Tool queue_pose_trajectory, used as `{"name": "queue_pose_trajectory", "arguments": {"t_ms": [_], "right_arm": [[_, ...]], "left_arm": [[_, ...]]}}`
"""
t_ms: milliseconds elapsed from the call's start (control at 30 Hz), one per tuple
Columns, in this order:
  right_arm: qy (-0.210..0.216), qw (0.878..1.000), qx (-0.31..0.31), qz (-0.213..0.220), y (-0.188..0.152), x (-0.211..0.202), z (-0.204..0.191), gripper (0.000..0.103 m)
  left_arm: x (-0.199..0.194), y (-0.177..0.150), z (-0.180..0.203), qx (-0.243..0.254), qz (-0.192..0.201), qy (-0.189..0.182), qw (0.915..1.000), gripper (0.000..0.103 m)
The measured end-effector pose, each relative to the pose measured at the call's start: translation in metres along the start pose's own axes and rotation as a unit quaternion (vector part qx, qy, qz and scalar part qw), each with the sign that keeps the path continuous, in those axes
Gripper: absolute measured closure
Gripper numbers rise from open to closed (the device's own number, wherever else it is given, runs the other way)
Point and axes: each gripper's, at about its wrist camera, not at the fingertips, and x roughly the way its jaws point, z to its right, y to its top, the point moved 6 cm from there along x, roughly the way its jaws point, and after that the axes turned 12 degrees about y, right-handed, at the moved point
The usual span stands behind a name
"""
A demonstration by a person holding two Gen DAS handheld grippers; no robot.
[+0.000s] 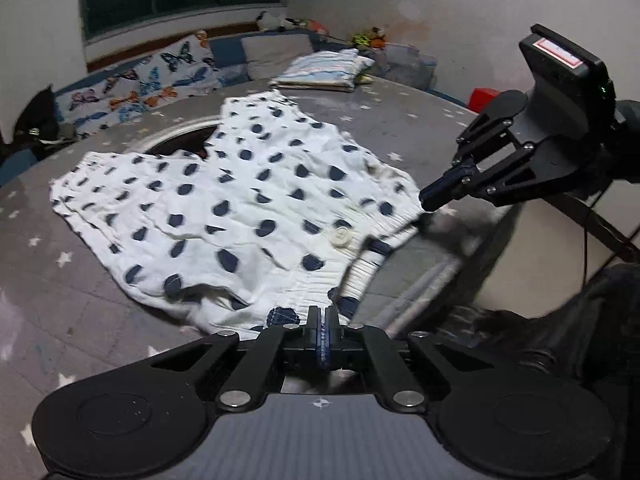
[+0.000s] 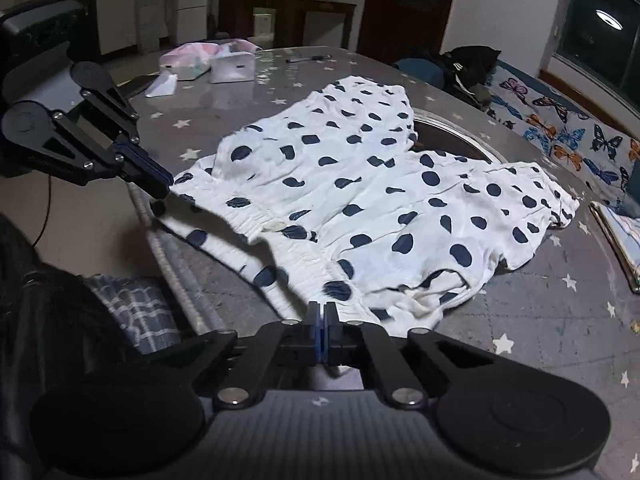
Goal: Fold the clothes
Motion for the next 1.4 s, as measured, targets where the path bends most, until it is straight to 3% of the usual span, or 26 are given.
{"name": "queue_pose_trajectory", "arguments": {"t_ms": [167, 333, 467, 600, 667, 800, 1067, 1233, 1400], "right_arm": [[0.008, 1.000, 0.008, -0.009, -0.005, -0.003, 0.000, 0.101], [-0.002, 0.999, 0.024, 0.029, 0.015, -0.014, 0.015, 0.098], [-0.019, 0.999, 0.035, 0.034, 0.027, 0.000, 0.035, 0.089], [-0.021, 0.998, 0.047, 0.041, 0.034, 0.021, 0.050, 0.079], [-0.022, 0.998, 0.054, 0.038, 0.033, 0.031, 0.055, 0.069], [-0.025, 0.997, 0.073, 0.022, 0.022, 0.046, 0.065, 0.068], [-0.006, 0.994, 0.112, 0.004, 0.001, 0.025, 0.062, 0.068], [0.006, 0.993, 0.119, 0.018, 0.013, 0.001, 0.070, 0.068], [-0.034, 0.989, 0.138, 0.044, 0.034, -0.011, 0.119, 0.068]], "left_arm": [[0.004, -0.002, -0.002, 0.000, -0.014, -0.015, 0.9998, 0.103], [-0.011, 0.027, -0.021, -0.010, 0.037, 0.002, 0.9993, 0.102], [0.010, 0.051, -0.040, -0.038, 0.055, 0.028, 0.9974, 0.101], [0.051, 0.059, -0.050, -0.062, 0.038, 0.045, 0.9964, 0.101], [0.067, 0.056, -0.052, -0.059, 0.023, 0.055, 0.9965, 0.101], [0.082, 0.040, -0.057, -0.062, -0.006, 0.063, 0.9961, 0.100], [0.074, 0.038, -0.059, -0.050, -0.010, 0.056, 0.9971, 0.099], [0.070, 0.072, -0.043, -0.030, 0.026, 0.034, 0.9986, 0.099], [0.096, 0.106, -0.006, 0.001, 0.046, -0.011, 0.9989, 0.099]]}}
